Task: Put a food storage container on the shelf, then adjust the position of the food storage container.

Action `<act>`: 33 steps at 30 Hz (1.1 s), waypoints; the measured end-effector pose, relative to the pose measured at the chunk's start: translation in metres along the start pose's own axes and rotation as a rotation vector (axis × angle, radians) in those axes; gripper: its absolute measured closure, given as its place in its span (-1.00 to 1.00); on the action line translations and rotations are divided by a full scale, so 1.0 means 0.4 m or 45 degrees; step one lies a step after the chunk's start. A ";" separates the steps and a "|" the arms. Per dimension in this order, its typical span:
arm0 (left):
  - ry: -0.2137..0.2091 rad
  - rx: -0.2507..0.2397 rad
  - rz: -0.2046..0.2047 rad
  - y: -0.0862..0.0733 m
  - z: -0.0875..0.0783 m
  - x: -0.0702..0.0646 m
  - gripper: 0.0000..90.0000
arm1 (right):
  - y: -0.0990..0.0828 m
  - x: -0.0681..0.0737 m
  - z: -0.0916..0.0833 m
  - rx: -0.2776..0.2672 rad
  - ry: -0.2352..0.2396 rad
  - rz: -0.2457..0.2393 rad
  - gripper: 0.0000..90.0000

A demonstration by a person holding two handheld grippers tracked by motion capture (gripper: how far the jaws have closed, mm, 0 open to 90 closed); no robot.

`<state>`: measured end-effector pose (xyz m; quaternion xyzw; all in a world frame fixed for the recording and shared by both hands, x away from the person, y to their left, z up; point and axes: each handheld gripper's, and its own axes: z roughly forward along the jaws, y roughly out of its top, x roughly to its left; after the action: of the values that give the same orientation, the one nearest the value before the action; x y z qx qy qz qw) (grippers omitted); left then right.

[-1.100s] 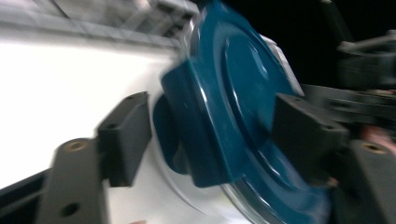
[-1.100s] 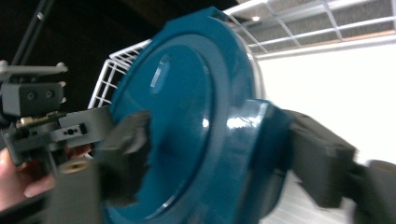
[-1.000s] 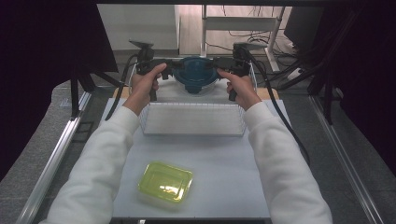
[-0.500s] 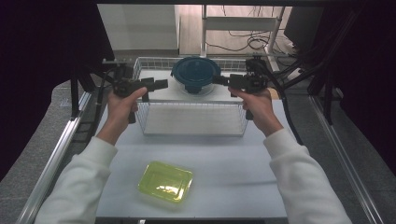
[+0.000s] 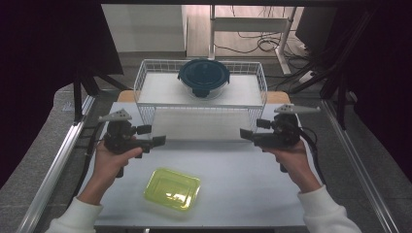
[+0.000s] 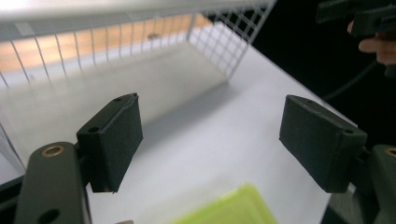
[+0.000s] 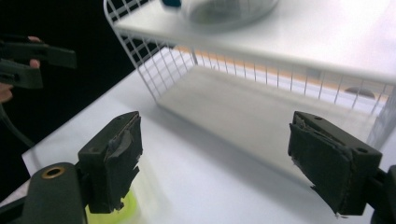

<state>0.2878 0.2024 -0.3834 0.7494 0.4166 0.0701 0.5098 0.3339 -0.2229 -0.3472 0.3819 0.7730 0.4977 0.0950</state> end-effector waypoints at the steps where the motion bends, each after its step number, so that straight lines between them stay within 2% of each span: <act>1: 0.000 0.017 0.003 -0.014 0.002 -0.003 -0.54 | -0.016 0.004 -0.003 0.010 0.012 -0.001 -0.61; 2: 0.000 0.017 0.003 -0.014 0.002 -0.003 -0.54 | -0.016 0.004 -0.003 0.010 0.012 -0.001 -0.61; 5: 0.054 0.078 0.027 -0.068 0.011 -0.007 -0.54 | -0.071 0.017 -0.010 0.037 0.037 -0.015 -0.60; 6: 0.054 0.078 0.027 -0.068 0.011 -0.007 -0.54 | -0.071 0.017 -0.010 0.037 0.037 -0.015 -0.60; 8: 0.044 0.094 0.025 -0.093 0.015 -0.010 -0.54 | -0.091 0.020 -0.011 0.054 0.039 -0.009 -0.59; 11: 0.066 0.121 0.042 -0.118 0.020 -0.015 -0.54 | -0.125 0.024 -0.012 0.079 0.033 -0.005 -0.59; 13: 0.022 0.114 -0.003 -0.140 0.019 -0.014 -0.52 | -0.155 0.024 -0.011 0.100 0.012 -0.009 -0.58; 14: 0.022 0.114 -0.003 -0.140 0.019 -0.014 -0.53 | -0.166 0.022 -0.010 0.121 0.007 -0.006 -0.58; 15: 0.026 0.130 0.004 -0.153 0.018 -0.016 -0.52 | -0.176 0.018 -0.010 0.129 0.000 -0.002 -0.58; 16: 0.058 0.144 0.026 -0.159 0.018 -0.018 -0.52 | -0.187 0.015 -0.011 0.133 0.000 0.015 -0.58; 17: 0.058 0.144 0.026 -0.159 0.018 -0.018 -0.52 | -0.187 0.015 -0.011 0.133 0.000 0.015 -0.58; 18: 0.104 0.168 0.060 -0.171 0.017 -0.021 -0.51 | -0.208 0.007 -0.012 0.149 0.011 0.052 -0.58; 20: 0.094 0.170 0.059 -0.181 0.014 -0.021 -0.51 | -0.223 0.006 -0.012 0.159 0.005 0.060 -0.58; 24: 0.118 0.180 0.065 -0.193 0.008 -0.017 -0.50 | -0.247 0.012 -0.018 0.170 0.004 0.064 -0.57; 29: 0.111 0.176 0.050 -0.202 0.002 -0.012 -0.49 | -0.269 0.006 -0.028 0.180 -0.016 0.071 -0.57; 33: 0.081 0.146 0.051 -0.200 -0.014 -0.014 -0.49 | -0.285 -0.006 -0.039 0.182 -0.025 0.106 -0.57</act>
<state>0.2372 0.2131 -0.4447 0.7828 0.4209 0.0800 0.4512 0.2709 -0.2598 -0.4363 0.4243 0.7889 0.4411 0.0543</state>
